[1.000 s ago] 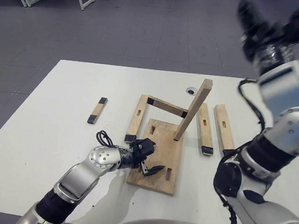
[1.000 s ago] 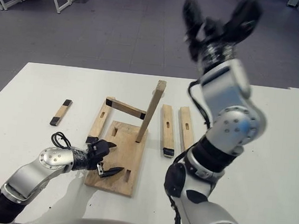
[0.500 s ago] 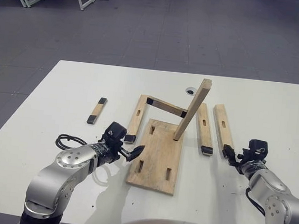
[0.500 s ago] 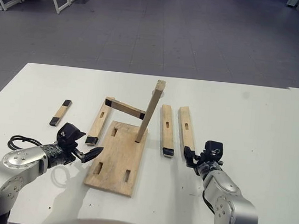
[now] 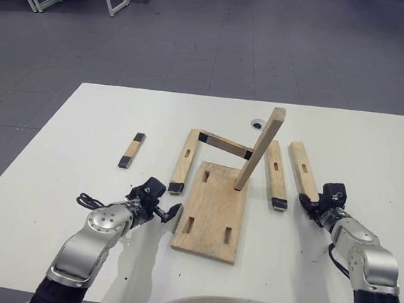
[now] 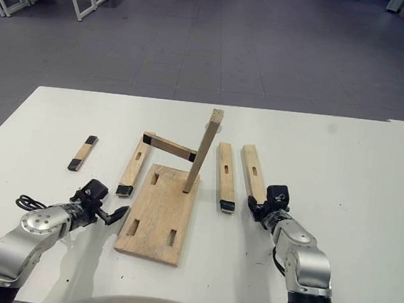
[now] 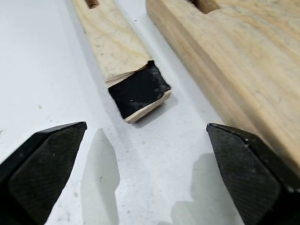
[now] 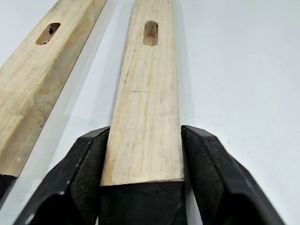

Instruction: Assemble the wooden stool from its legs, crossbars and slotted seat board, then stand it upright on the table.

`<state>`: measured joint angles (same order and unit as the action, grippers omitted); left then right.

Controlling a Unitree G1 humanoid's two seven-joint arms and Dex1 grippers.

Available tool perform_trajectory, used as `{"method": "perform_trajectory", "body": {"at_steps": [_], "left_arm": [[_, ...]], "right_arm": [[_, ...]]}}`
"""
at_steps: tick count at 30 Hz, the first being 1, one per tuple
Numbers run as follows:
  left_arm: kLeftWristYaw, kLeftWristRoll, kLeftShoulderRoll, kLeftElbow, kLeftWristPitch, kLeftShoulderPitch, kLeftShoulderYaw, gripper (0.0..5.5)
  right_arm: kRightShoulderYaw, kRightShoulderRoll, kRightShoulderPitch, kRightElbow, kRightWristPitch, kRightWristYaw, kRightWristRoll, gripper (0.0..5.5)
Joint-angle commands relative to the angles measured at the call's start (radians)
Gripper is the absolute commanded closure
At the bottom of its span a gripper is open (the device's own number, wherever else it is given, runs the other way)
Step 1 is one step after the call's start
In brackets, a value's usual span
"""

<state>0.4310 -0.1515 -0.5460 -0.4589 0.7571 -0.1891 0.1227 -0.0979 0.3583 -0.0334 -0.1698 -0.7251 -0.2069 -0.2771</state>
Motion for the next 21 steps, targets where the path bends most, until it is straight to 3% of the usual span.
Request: {"method": "perform_trajectory", "body": {"at_steps": [1,9,11,16,21], "left_arm": [[0.055,-0.025,-0.049,-0.051,0.107,-0.056,0.048,0.75],[0.215,-0.028,-0.309,-0.121,0.143,-0.126,0.061,0.75],[0.242,-0.077,-0.280,-0.136,0.175,-0.072,0.083,0.75],[0.194,-0.224,-0.063,-0.173,0.353,0.105,0.097,0.75],[0.170,-0.265,-0.052,-0.168,0.412,0.124,0.056,0.75]], "right_arm": [[0.017,-0.007,-0.034,0.037,-0.035,-0.017,0.008,3.45],[0.020,-0.020,-0.032,0.018,-0.036,-0.011,0.007,3.47],[0.023,-0.026,-0.025,0.015,-0.037,-0.010,0.005,3.47],[-0.007,-0.028,0.074,0.008,-0.049,-0.002,-0.008,3.47],[-0.109,0.002,0.194,-0.029,-0.049,-0.009,-0.043,3.47]]}}
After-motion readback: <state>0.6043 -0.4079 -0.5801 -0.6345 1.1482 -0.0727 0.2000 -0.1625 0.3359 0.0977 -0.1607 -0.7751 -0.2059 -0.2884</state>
